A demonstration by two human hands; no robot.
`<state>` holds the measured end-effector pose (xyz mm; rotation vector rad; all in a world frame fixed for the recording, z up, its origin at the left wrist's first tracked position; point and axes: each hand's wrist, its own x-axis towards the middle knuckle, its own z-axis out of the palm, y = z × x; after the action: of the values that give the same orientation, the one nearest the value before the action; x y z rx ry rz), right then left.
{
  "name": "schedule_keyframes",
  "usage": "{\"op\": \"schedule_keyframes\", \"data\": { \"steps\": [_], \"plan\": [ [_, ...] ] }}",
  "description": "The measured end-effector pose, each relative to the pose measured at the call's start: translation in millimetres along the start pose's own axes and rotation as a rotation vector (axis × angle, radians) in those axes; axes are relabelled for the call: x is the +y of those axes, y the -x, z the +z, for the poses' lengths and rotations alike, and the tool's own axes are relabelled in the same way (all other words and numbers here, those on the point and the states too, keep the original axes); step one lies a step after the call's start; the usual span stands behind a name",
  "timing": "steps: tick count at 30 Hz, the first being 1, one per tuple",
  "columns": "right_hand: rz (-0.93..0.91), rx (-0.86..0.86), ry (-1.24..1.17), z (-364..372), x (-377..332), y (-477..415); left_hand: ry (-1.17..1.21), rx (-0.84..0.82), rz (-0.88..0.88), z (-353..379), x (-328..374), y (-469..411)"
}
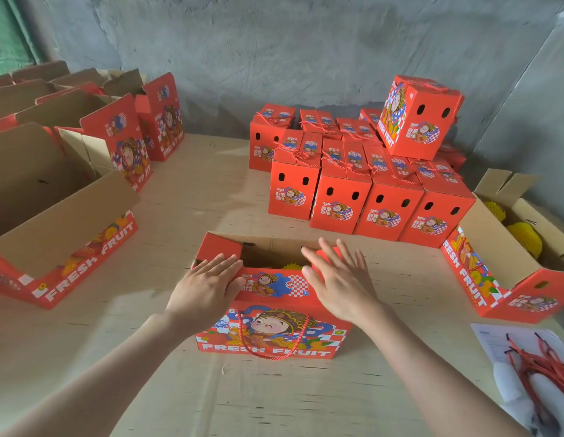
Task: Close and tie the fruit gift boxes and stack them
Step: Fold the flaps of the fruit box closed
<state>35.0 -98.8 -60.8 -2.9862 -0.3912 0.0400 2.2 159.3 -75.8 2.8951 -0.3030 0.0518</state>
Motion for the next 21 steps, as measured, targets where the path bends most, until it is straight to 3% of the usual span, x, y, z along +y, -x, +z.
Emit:
{"op": "schedule_keyframes", "data": {
  "steps": [3,6,10,11,13,15,16,18,21],
  "plan": [
    [0.175,-0.031,-0.047,4,4,-20,-0.040,0.009,0.002,0,3,3],
    [0.210,-0.077,-0.123,13,10,-27,-0.011,0.030,-0.013,-1,1,0],
    [0.199,-0.047,-0.122,17,12,-27,0.242,0.207,-0.255,-13,-7,-31],
    [0.197,-0.052,-0.111,17,13,-27,0.232,0.177,-0.310,-19,-8,-40],
    [0.195,-0.086,-0.085,14,12,-28,0.206,-0.040,-0.336,-28,-10,-56],
    [0.194,-0.125,-0.069,12,11,-29,0.278,-0.237,-0.286,-32,-9,-64],
    [0.193,-0.135,-0.073,11,11,-29,0.373,-0.247,-0.280,-33,-9,-66],
    [0.193,-0.137,-0.098,10,11,-28,0.624,-0.126,-0.328,-33,-12,-68],
    [0.207,-0.114,-0.157,8,9,-28,0.679,0.025,-0.435,-31,-23,-70]
  ]
}}
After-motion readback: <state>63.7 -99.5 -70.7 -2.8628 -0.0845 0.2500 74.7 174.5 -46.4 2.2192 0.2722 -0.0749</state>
